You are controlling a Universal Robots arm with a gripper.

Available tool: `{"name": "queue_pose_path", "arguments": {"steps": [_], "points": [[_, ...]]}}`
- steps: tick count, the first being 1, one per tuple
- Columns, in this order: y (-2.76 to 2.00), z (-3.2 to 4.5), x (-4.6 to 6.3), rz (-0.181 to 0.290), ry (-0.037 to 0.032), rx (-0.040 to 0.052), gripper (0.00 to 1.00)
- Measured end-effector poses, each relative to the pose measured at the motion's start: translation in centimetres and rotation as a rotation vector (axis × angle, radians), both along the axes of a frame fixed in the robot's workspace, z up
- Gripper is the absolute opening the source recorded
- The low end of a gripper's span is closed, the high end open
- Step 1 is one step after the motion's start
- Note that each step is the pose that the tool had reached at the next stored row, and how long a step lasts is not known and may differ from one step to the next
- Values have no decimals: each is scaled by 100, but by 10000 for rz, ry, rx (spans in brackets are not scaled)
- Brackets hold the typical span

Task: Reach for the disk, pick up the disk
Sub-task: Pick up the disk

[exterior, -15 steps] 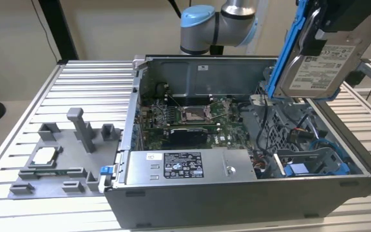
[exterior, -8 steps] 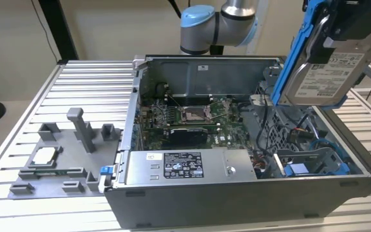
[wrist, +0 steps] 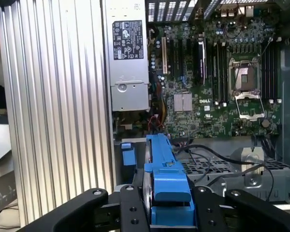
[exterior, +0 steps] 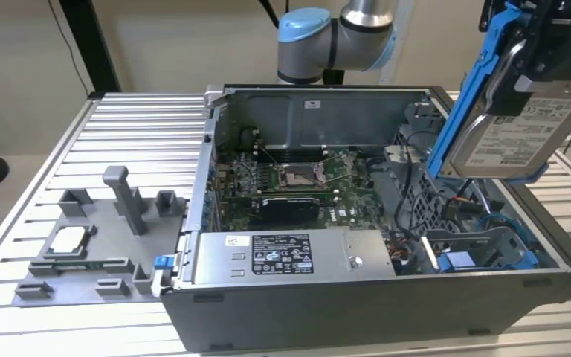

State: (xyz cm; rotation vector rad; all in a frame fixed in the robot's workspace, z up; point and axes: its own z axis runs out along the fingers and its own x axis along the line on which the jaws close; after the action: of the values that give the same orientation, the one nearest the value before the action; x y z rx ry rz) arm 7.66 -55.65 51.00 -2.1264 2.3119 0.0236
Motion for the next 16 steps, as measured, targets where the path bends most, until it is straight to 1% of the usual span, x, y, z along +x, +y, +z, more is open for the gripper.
{"name": "queue_pose_path", "arguments": {"steps": [4, 7, 9, 12, 16], "points": [[-80, -30, 37, 1, 0, -1, 0], [-121, -60, 61, 1, -1, 1, 0], [-134, -82, 78, 0, 0, 1, 0], [-137, -112, 100, 1, 0, -2, 0], [-138, -116, 103, -1, 0, -1, 0]]}}
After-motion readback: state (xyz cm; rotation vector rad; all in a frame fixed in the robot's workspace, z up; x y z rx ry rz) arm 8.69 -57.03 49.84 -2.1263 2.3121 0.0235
